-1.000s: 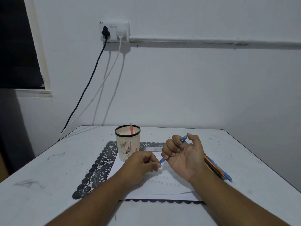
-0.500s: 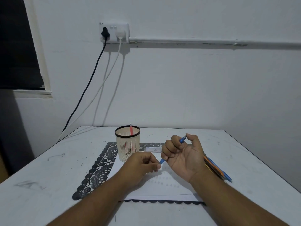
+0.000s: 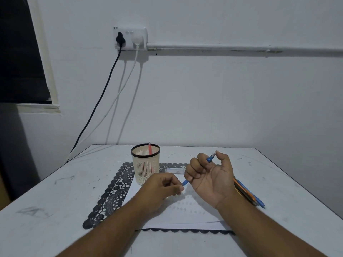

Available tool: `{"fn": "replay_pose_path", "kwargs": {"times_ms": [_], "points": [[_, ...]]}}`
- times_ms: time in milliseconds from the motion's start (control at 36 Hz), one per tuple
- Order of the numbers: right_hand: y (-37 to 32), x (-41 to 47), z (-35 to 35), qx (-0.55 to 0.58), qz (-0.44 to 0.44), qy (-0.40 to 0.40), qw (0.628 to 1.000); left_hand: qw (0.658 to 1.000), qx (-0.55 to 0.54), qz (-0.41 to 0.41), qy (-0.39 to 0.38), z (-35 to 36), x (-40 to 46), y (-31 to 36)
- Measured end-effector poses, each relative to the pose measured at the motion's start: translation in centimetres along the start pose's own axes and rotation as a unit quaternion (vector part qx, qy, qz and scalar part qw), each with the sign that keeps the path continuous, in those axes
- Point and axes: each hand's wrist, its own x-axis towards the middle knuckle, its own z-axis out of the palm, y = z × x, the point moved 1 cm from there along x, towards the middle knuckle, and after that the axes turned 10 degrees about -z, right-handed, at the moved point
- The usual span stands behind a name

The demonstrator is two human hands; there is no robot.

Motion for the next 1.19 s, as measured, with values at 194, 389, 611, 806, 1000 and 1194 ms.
{"fn": "replay_pose_path", "kwargs": {"times_ms": [194, 389, 611, 806, 1000, 1194], "points": [[-0.51, -0.16, 0.19, 0.04, -0.014, 0.046, 0.998, 1.0, 0.007, 0.008, -0.001, -0.23, -0.01, 0.32], [-0.8, 0.12, -0.01, 0.074, -0.019, 0.065, 0.995, 0.999, 0.033, 0.031, 0.001, -0.42, -0.04, 0.47], [-0.76, 0.1, 0.0, 0.071, -0.02, 0.064, 0.995, 0.998, 0.037, 0.04, -0.001, -0.5, 0.05, 0.41], [-0.68, 0.0, -0.1, 0.066, -0.018, 0.065, 0.996, 0.999, 0.03, 0.034, -0.006, -0.4, 0.06, 0.44], [-0.53, 0.0, -0.04, 0.064, -0.015, 0.068, 0.996, 1.0, -0.01, 0.027, -0.008, -0.08, -0.14, 0.41], [-0.54, 0.12, -0.12, 0.058, -0.019, 0.064, 0.996, 0.999, -0.022, 0.007, -0.023, -0.27, -0.38, 0.59]]}}
